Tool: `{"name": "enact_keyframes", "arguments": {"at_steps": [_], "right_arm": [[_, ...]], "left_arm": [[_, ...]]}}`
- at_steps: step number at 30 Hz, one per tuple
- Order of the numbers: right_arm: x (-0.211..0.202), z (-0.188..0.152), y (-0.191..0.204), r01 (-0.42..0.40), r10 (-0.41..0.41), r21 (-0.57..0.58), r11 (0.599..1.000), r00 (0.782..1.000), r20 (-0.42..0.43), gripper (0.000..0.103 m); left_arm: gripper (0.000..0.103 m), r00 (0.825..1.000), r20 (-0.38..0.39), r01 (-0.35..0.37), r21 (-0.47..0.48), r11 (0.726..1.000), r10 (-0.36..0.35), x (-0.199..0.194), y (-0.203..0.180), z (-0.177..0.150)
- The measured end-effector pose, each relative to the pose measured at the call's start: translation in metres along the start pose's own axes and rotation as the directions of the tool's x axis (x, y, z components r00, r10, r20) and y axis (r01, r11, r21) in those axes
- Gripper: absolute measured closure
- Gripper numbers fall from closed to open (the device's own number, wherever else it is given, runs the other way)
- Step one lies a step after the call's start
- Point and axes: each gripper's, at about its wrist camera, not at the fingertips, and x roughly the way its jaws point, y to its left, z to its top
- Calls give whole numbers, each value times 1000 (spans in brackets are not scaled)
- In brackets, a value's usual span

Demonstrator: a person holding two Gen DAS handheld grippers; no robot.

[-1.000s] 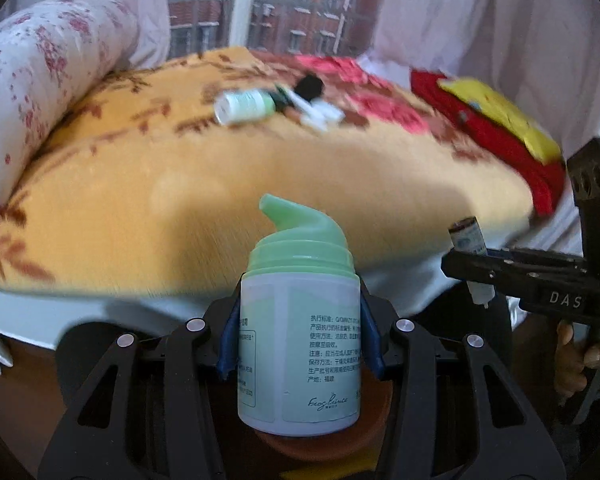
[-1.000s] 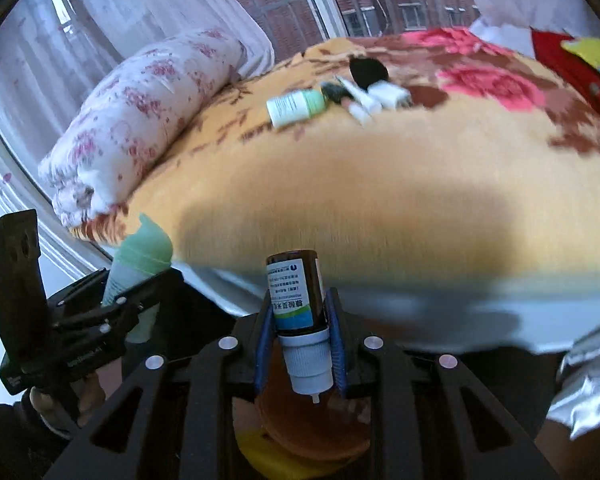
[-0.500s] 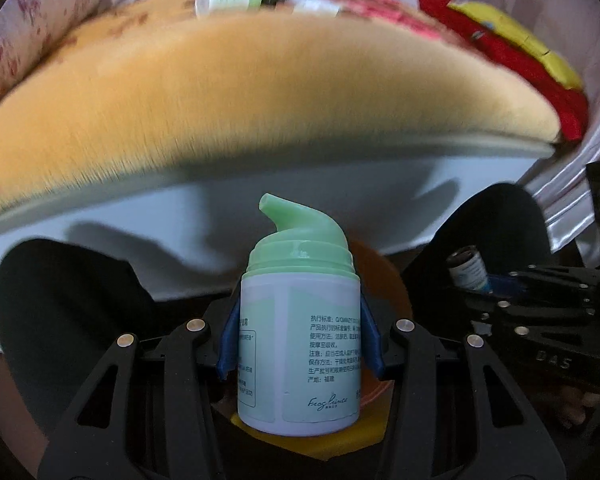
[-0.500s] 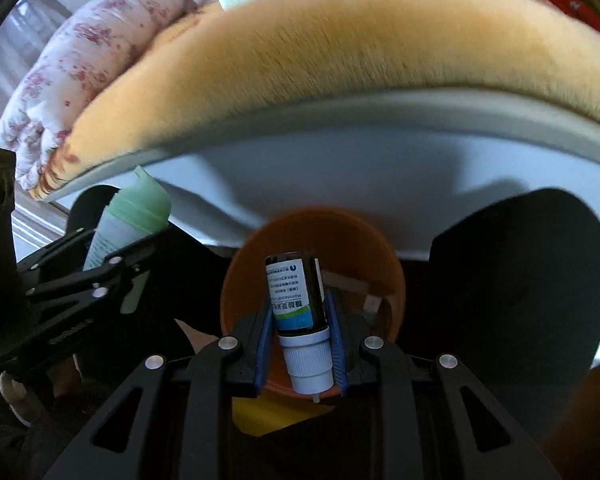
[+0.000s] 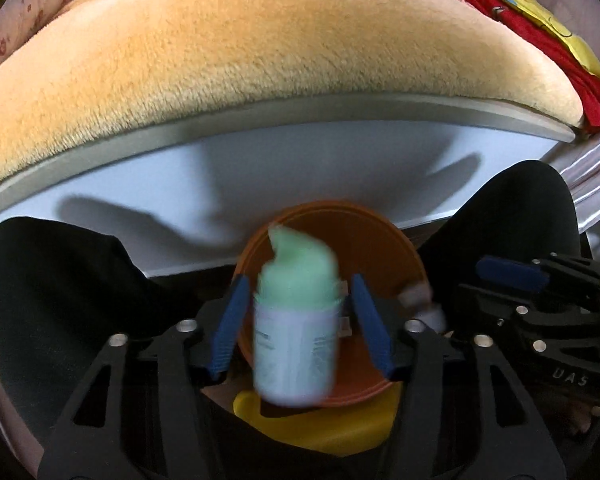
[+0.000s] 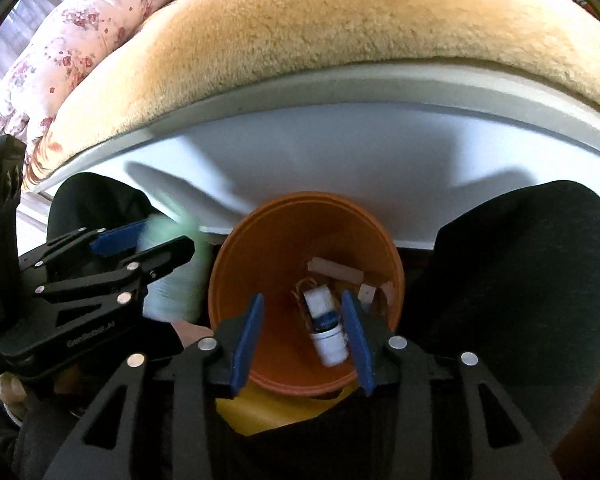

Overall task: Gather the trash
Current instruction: 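Carry the dropper bottle and pump bottle to the orange bucket and release both, then grasp the pink-white lipstick tube with the right gripper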

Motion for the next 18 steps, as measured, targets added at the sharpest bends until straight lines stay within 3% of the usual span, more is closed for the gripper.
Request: {"name": "enact_keyframes", "arguments": {"at_steps": [10, 16, 18], "right_arm": [[-20, -4, -7, -16, 16, 14, 1000, 999, 42, 61], [-78, 19, 0, -44, 56, -93, 995, 989, 133, 56], [-102, 45, 0, -36, 63, -141, 989, 980, 189, 52]], "left_arm": [[40, 998, 47, -32, 13, 999, 31, -17, -3, 5], [39, 986, 167, -13, 38, 999, 7, -77, 4, 26], [31, 973, 232, -13, 38, 999, 4, -101, 10, 38]]}}
